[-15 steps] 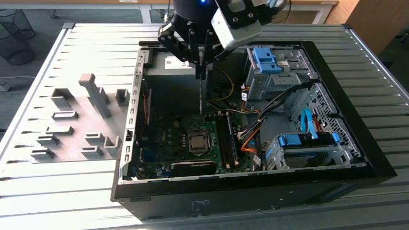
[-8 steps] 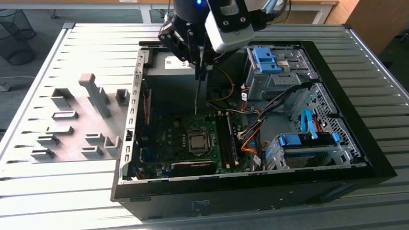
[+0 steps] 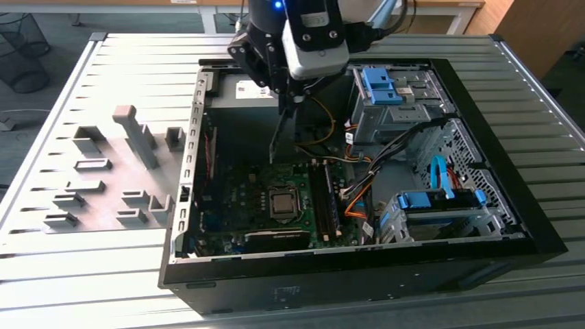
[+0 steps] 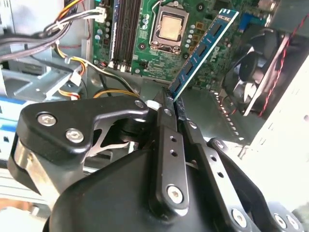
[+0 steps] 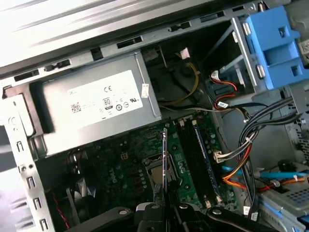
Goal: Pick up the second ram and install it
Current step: 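Insert the second ram into the second slot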
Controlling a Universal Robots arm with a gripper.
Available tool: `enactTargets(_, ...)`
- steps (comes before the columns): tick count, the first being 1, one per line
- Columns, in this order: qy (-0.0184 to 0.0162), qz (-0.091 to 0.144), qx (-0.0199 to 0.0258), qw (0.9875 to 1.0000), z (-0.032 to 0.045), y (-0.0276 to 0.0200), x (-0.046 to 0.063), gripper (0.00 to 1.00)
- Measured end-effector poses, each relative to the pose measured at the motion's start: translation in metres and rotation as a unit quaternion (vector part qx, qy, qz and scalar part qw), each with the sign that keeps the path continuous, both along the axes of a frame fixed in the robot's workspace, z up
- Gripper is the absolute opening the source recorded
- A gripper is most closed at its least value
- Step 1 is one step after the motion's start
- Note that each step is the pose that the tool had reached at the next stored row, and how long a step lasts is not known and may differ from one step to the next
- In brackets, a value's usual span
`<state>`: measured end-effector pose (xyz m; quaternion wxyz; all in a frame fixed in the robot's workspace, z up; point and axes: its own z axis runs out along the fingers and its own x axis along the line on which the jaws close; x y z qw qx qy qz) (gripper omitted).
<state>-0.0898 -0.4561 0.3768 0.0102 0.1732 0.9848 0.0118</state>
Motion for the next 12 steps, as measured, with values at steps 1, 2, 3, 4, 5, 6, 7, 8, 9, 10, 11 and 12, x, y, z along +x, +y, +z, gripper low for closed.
enactTargets(1,0.0000,-0.010,0.0000,1.0000,-0.0004,0.0000,0.0000,0.14)
enactTargets(2,0.0000,-0.019,0.0000,0.9998,-0.0006,0.0000,0.0000,0.14)
enactTargets(3,0.0000,-0.027,-0.0001,0.9996,-0.0007,0.0000,0.0000,0.14)
enactTargets(4,0.0000,-0.033,0.0000,0.9995,-0.0007,0.0000,0.0000,0.14)
enactTargets(5,0.0000,-0.033,0.0000,0.9995,-0.0007,0.0000,0.0000,0.14)
enactTargets(6,0.0000,-0.033,0.0000,0.9995,-0.0008,0.0000,0.0000,0.14)
enactTargets(7,0.0000,-0.033,0.0000,0.9995,-0.0008,0.0000,0.0000,0.14)
enactTargets(8,0.0000,-0.033,0.0000,0.9994,-0.0008,0.0000,0.0000,0.14)
enactTargets(9,0.0000,-0.033,0.0000,0.9994,-0.0008,0.0000,0.0000,0.14)
enactTargets(10,0.0000,-0.033,0.0000,0.9994,-0.0008,0.0000,0.0000,0.14)
enactTargets(11,0.0000,-0.033,0.0000,0.9994,-0.0008,0.0000,0.0000,0.14)
enactTargets(12,0.0000,-0.033,0.0000,0.9994,-0.0008,0.0000,0.0000,0.14)
